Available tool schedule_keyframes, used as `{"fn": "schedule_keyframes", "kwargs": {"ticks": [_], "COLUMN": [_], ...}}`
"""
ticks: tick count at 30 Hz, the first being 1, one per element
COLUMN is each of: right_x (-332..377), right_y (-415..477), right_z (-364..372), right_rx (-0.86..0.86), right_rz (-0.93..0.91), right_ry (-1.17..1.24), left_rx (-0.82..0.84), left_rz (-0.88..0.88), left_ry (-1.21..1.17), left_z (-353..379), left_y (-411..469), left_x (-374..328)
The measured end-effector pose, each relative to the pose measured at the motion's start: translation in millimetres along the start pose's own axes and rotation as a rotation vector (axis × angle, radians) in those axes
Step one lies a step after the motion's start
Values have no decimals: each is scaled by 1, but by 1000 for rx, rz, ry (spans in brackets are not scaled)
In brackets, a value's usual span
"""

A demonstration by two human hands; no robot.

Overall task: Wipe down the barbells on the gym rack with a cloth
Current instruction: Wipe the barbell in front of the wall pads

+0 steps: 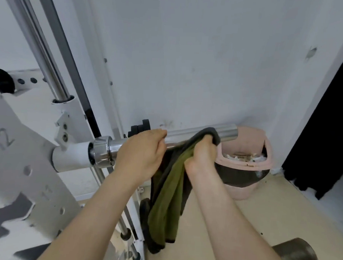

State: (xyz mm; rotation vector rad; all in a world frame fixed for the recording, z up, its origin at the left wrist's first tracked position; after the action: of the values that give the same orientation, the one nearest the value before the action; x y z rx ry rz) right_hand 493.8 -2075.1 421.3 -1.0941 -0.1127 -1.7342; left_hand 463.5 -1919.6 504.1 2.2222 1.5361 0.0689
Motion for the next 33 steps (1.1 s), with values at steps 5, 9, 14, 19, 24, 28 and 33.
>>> {"fn": "schedule_keyframes", "kwargs": {"ticks": [5,9,14,19,24,28,33], "right_x": [73,16,-55,4,55,27,-27], "right_y": [15,-27,-74,-33,-3,-32,-77], "right_z": [-21,8,44,7,-13,1,16], "right_rx": [-318,-261,-17,-13,-242,-154,298], "right_rz": [-210,-127,120,70,-115,-193,-54], "right_ry": [33,145,65,-35,-26,-233,-600], "left_rx": [-32,-153,-66,-101,-114,-110,-56], "left_rz": [-206,-120,-151,-275,-241,-202,-201], "left_ry": [245,182,12,82,237,199,-12], "left_z": [3,3,-13,-23,-3,-6,-15], "left_y": [7,-17,-51,-16,-21,-53,-83], "left_x": [29,18,15,21,28,14,14]}}
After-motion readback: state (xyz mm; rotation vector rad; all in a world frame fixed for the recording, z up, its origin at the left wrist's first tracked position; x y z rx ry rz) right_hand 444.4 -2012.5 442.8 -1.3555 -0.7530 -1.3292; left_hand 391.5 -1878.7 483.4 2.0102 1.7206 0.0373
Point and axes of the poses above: each hand's wrist, its own y-axis towards the middle knuckle, its own z-axis out of the palm, x = y × z, the point moved 7 cm from there along y, towards the middle knuckle
